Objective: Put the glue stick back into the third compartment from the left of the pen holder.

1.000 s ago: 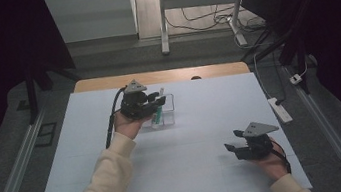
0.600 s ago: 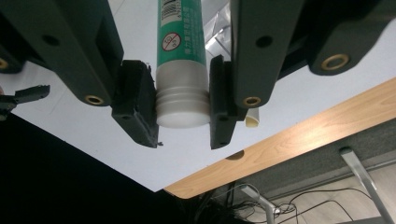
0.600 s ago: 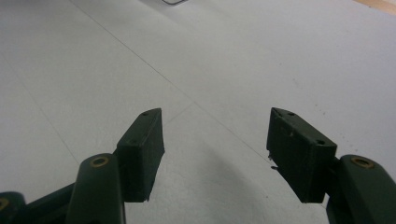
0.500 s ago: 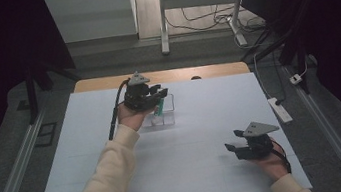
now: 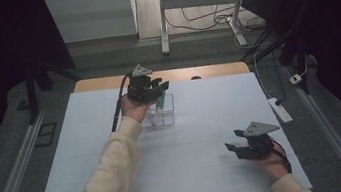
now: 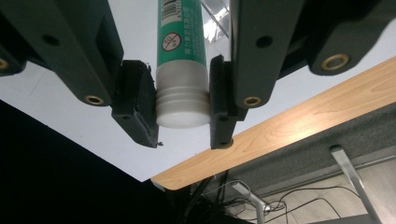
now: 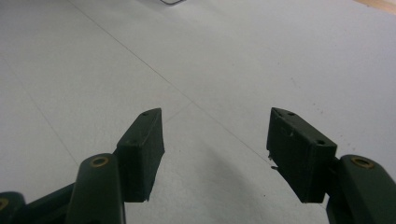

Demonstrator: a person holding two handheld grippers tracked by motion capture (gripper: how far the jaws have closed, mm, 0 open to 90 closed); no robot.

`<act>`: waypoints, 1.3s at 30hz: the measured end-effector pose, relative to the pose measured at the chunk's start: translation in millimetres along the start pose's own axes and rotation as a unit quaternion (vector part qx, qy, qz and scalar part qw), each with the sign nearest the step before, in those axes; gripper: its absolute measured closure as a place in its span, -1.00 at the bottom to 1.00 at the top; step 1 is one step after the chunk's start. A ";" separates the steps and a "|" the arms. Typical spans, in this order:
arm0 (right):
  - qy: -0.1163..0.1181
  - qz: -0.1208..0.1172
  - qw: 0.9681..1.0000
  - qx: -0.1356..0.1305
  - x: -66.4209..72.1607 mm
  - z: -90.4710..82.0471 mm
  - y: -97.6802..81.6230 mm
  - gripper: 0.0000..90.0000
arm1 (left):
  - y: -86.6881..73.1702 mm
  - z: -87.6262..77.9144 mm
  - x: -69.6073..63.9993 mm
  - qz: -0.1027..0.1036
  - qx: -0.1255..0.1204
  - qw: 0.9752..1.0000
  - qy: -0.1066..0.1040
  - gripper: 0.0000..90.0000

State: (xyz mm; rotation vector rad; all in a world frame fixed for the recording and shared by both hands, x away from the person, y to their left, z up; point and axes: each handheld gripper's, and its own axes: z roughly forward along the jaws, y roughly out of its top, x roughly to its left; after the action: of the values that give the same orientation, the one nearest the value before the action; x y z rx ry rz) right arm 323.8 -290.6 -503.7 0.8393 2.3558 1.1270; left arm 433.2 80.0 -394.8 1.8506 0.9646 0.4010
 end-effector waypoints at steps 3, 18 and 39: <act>0.000 0.000 1.000 -0.001 0.0 0.3 -0.1 -0.19 | 0.9 3.1 -0.2 0.001 -0.001 1.000 0.002 0.44; 0.001 0.001 1.000 0.000 -0.4 0.0 -0.3 -0.19 | 2.4 29.1 5.6 -0.001 -0.001 1.000 0.016 0.44; 0.000 0.002 1.000 0.002 -1.9 0.2 -1.3 -0.19 | -0.3 43.7 8.6 0.004 -0.003 1.000 0.014 0.20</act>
State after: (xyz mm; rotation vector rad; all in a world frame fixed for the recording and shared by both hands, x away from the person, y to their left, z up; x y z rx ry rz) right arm 324.9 -292.4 -504.7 0.8452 2.3576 1.1245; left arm 466.4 60.1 -416.8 1.8486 0.9743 0.4341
